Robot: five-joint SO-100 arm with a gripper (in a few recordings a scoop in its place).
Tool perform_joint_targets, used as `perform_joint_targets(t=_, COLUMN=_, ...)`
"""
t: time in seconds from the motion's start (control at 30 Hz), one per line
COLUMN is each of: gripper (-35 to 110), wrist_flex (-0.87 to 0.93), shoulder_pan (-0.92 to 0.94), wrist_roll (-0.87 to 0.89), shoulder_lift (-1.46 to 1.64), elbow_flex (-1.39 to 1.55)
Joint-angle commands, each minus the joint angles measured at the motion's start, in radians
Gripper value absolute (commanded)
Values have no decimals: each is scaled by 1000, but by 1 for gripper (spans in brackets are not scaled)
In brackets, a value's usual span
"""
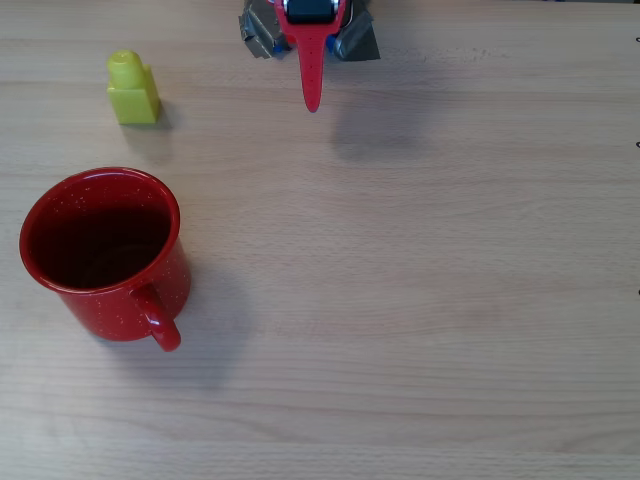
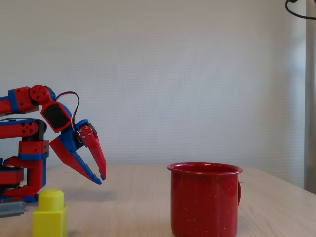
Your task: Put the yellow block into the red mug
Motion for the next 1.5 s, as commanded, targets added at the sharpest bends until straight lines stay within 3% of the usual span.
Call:
perform_joint_targets(t=0.0, gripper=0, wrist_flex=6, shoulder_pan=-25, wrist_roll=25, shoulder_lift=17, elbow_flex=-15)
perform_joint_targets(t=0.87, gripper=0, wrist_flex=-29, shoulder_pan=2, wrist_roll=-8, shoulder_lift=-2, elbow_flex=-17)
perform_joint_targets(t=1.47, gripper=0, wrist_flex=-107, shoulder_pan=71, wrist_roll=-9, shoulder_lift=-491, elbow_flex=-428)
